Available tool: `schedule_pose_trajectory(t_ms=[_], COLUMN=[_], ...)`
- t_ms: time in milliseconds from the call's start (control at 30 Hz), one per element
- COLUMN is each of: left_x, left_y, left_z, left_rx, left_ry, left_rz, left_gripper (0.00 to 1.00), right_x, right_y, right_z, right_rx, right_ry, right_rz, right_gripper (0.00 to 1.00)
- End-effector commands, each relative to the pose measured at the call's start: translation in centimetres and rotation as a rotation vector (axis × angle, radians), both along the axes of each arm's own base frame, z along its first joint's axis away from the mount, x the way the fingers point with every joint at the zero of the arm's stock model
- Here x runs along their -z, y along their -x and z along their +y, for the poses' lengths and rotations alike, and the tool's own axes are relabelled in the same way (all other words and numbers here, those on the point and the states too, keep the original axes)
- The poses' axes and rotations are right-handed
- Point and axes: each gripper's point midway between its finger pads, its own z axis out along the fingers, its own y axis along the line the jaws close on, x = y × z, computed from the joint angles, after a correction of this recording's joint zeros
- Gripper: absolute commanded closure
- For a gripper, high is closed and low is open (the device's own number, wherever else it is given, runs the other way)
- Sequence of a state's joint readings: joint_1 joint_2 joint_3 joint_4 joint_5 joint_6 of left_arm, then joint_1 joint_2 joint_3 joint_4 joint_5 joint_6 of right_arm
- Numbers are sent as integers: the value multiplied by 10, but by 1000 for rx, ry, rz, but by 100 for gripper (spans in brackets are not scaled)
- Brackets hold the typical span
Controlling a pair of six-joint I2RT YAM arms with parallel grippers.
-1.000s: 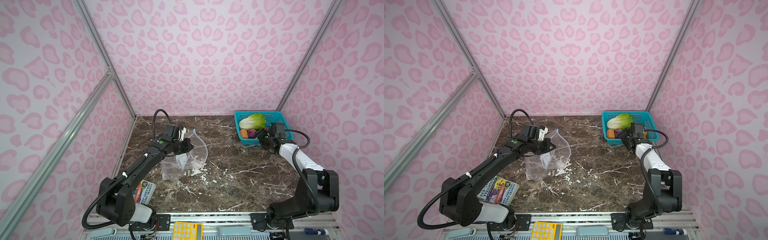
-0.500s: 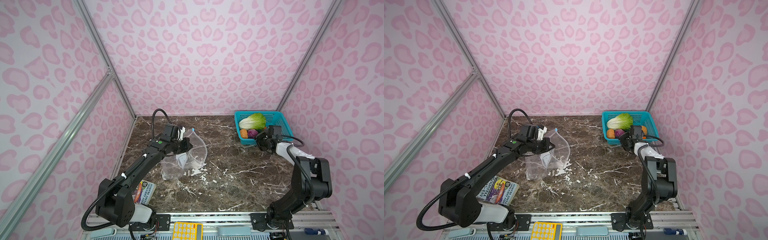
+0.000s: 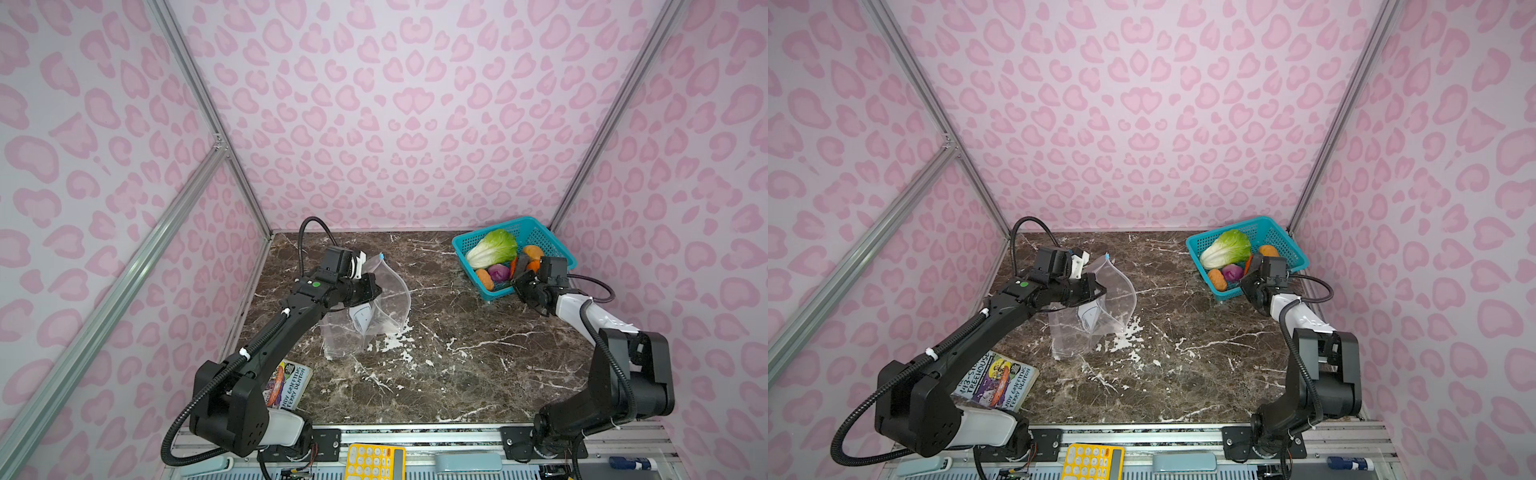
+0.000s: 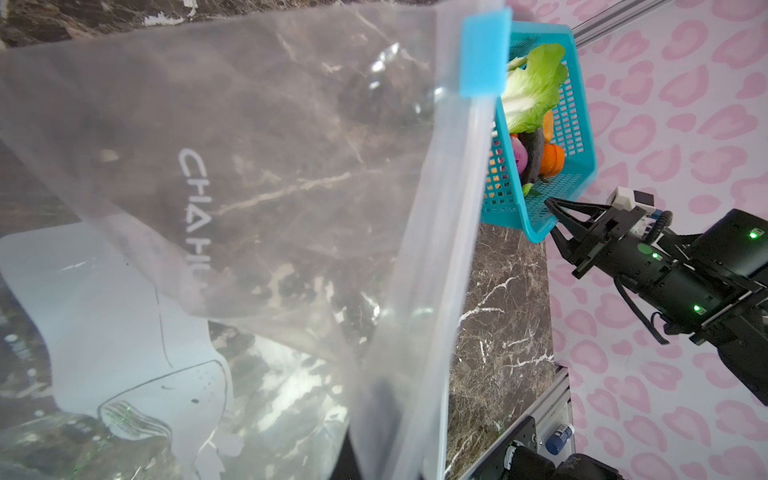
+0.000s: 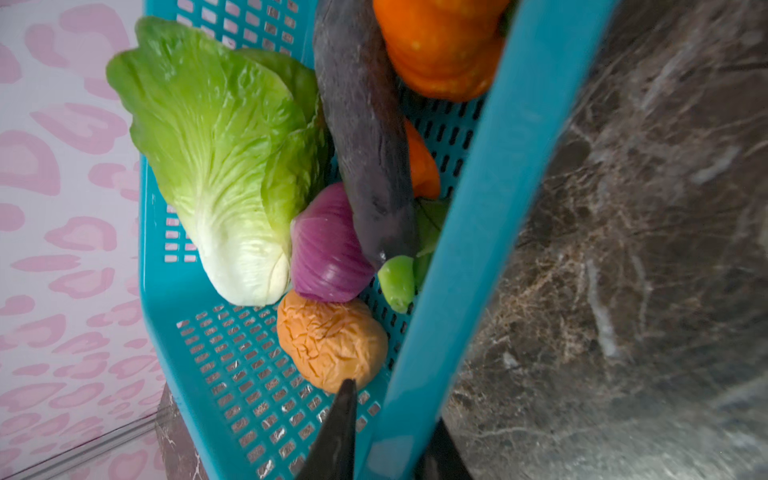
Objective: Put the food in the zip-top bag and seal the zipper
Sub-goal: 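Drag the teal basket nearer the bag with the right gripper and reach into it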
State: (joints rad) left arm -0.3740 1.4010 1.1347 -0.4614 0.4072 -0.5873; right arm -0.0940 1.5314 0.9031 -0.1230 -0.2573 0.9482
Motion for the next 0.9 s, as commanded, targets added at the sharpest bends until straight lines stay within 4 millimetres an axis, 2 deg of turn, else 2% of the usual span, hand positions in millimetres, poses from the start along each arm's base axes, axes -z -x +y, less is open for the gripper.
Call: schedule_pose_trajectory(t_ms=[0, 267, 500, 733, 867], left_x=[-6, -8, -14, -20, -23], left_y=[-3, -7, -11, -10, -7], left_z=[2, 11, 18, 18, 12], left_rx=[-9, -33, -43, -24, 23], left_ry=[0, -8, -10, -13, 3], left_rz=[-31, -41, -63, -87, -94], left_gripper=[97, 97, 97, 97, 97], right_x=[16, 7, 0, 10, 15], right_y=[26, 64, 87, 113, 114], right_z=[3, 26, 56, 56, 48], right_rx=[-79, -294, -561, -739, -718], right_ry=[95, 247, 264, 339, 368], right_rz=[88, 134, 128, 215, 269], right_gripper=[83, 89, 91, 94, 93])
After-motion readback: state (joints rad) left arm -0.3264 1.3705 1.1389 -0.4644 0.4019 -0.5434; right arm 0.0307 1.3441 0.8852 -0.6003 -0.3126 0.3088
